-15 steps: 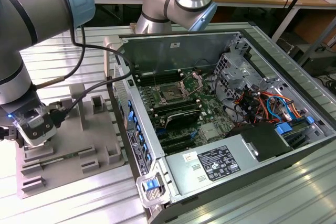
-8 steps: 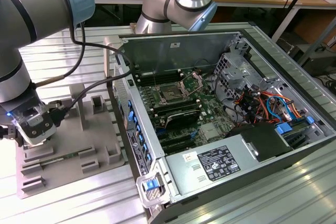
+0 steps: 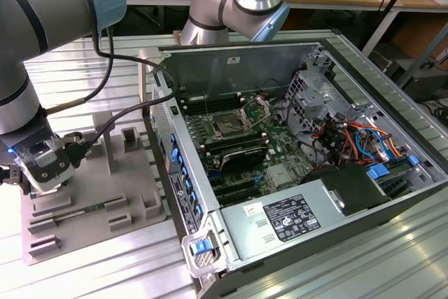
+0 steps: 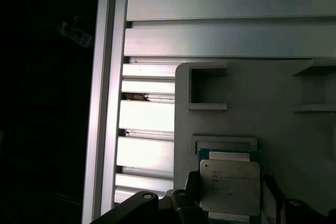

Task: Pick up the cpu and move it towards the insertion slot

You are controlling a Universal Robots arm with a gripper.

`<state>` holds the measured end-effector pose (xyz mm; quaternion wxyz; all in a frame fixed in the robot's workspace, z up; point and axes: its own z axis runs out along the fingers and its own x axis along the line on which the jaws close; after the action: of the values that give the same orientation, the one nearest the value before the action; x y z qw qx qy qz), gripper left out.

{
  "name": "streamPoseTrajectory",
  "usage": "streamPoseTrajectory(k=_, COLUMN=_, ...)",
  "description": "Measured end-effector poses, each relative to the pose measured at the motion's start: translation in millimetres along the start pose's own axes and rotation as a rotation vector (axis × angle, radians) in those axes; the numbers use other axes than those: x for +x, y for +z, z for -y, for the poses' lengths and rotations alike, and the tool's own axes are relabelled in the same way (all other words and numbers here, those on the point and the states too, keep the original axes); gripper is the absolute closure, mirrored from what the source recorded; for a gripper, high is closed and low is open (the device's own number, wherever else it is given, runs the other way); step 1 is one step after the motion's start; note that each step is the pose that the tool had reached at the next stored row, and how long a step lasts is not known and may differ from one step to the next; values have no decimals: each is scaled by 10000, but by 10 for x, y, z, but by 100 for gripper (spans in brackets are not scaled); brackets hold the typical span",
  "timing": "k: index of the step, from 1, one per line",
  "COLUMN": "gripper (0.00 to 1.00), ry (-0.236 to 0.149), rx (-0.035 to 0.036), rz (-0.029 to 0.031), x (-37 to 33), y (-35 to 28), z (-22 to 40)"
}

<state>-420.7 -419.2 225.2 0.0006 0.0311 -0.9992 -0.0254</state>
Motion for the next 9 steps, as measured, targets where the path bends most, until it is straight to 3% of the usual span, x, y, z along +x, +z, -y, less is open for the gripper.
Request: streamPoseTrajectory(k=9, gripper=45, ry=0, rx=0, rz=-1, x=0, y=-31, z=-1)
